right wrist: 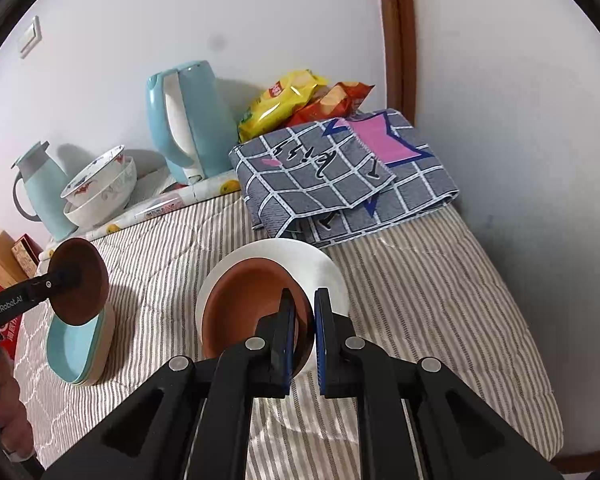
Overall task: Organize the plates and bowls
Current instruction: 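Carry the right gripper's brown bowl over the white bowl while the left gripper holds its brown bowl, then lower the brown bowl into the white bowl and open the right gripper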
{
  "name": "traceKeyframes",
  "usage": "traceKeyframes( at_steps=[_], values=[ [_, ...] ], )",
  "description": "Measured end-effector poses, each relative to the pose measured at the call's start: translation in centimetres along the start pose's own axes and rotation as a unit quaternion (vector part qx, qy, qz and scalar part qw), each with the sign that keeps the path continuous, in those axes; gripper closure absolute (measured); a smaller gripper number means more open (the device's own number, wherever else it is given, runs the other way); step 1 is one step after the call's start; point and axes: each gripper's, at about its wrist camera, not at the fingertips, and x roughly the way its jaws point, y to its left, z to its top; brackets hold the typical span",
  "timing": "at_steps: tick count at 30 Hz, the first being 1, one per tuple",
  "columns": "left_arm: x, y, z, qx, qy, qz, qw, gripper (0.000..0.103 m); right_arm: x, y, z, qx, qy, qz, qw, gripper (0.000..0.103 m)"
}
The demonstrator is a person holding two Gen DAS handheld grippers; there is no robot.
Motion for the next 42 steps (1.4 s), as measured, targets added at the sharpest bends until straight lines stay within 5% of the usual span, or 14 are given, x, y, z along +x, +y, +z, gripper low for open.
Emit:
traceKeyframes(
  at_steps=[19, 42],
  values=[
    [3.2, 1.4, 1.1, -0.022, 0.017, 0.002, 0.9996, 0.095, 6.4, 1.2, 0.4, -0.031, 0.051, -0.023, 0.998, 0.094],
    [4.6, 1.8, 1.3, -0.030, 0.026, -0.005, 0.9992, 0.095, 8.7, 1.4, 0.5, -0.033, 0.074, -0.018, 0.997, 0.094]
  ],
)
